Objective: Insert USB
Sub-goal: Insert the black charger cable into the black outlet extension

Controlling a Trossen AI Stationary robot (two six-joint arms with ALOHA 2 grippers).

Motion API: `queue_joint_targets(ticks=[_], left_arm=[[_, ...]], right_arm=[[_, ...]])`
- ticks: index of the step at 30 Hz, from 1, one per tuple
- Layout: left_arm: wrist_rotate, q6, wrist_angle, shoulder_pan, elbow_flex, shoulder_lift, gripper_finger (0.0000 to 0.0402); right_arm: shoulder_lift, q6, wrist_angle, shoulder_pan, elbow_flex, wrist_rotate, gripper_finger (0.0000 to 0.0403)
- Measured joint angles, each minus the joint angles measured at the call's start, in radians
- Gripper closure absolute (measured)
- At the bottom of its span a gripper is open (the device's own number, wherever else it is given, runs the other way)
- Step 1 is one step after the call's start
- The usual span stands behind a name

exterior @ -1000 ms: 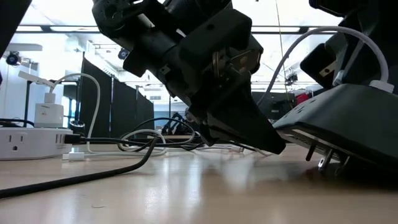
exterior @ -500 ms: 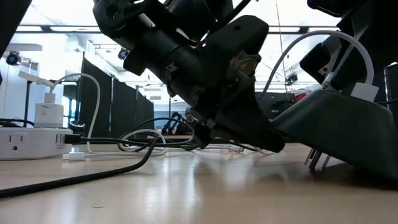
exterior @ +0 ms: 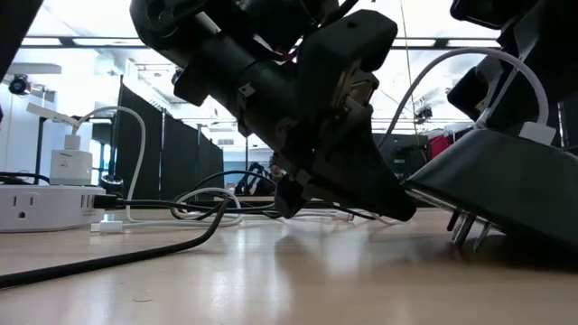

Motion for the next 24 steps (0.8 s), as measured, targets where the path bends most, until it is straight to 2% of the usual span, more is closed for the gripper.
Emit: queue_joint_targets(ticks=[16,24], left_arm=[[-0.004,-0.026,-0.001,-0.021,0.004,-0.001,0.0401],[-0.008,-0.026,0.000,-0.020,0.004,-0.002,0.0401]], right_arm=[[0.000,0.021,-0.031,0.004,-0.002,0.048,0.0389],[0.000,-0.046,-0.032,0.009,-0.002,0.060,0.0389]])
